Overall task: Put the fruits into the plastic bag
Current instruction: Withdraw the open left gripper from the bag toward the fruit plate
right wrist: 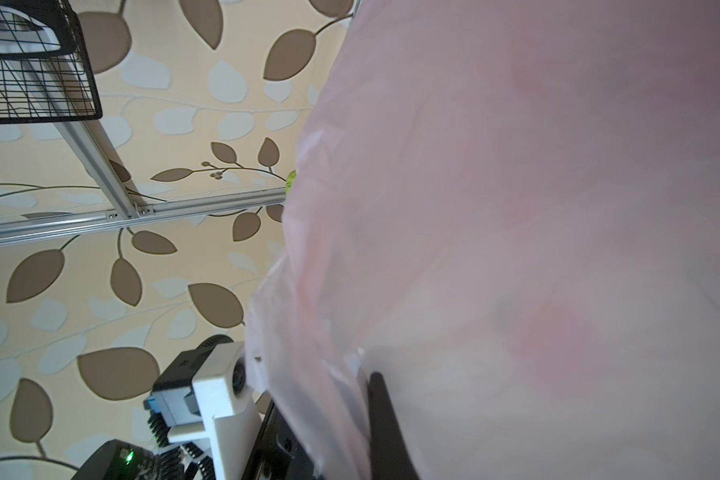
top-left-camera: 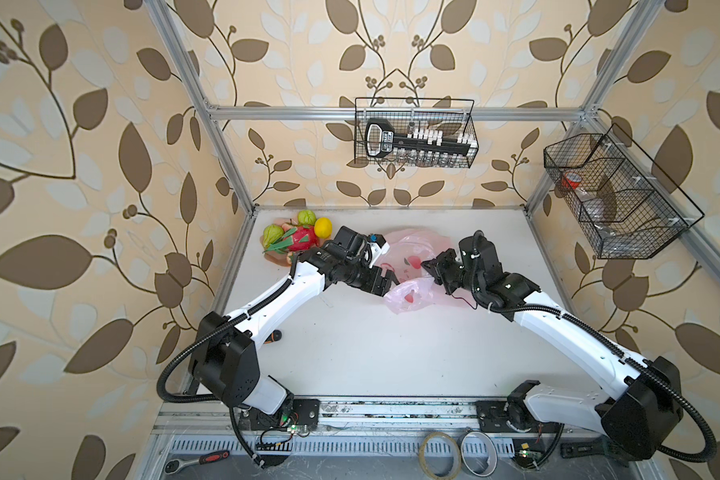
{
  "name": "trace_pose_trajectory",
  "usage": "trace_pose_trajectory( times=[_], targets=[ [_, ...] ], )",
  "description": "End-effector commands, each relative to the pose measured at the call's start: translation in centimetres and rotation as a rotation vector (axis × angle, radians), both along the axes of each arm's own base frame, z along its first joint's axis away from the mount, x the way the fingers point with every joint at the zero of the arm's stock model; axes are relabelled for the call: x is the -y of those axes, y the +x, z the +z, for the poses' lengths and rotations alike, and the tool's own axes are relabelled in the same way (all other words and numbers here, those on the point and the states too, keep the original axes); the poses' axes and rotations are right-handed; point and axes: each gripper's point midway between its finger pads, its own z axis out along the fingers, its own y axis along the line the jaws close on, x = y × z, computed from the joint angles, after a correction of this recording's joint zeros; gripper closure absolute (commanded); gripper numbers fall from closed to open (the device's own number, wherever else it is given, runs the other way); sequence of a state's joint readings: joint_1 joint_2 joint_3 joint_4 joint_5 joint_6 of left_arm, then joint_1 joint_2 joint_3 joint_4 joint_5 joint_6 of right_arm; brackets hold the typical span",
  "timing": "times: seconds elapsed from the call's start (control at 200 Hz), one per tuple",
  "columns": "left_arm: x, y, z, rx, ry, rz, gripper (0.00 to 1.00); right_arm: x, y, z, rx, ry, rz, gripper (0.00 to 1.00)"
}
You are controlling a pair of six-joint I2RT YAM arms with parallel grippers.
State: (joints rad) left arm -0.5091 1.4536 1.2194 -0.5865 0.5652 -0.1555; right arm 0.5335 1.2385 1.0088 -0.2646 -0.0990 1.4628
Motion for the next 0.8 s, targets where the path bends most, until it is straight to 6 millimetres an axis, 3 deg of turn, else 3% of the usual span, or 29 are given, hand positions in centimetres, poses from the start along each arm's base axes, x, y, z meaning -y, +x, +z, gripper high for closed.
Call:
trace_pose_trajectory(
  times=[0.0, 0.14, 0.385, 0.795],
  targets=[
    [-1.6, -1.1, 2.5, 0.043, -0.049, 0.0, 0.04, 0.3, 0.5, 0.7, 0.007, 0.026, -0.04, 1.0],
    [-4.6, 0.4, 4.2, 0.045, -0.089, 0.142, 0.03, 0.2, 0.6, 0.8, 0.01, 0.029, -0.037, 1.0],
    [-10.8, 4.4, 5.6, 0.027, -0.007, 0.437, 0.02, 0.1, 0.7, 0.8, 0.012, 0.031, -0.037, 1.0],
    [-14.8, 7.9, 5.3, 0.122, 0.204, 0.532, 0.02, -0.1, 0.8, 1.0, 0.021, 0.029, -0.021, 1.0]
  ],
)
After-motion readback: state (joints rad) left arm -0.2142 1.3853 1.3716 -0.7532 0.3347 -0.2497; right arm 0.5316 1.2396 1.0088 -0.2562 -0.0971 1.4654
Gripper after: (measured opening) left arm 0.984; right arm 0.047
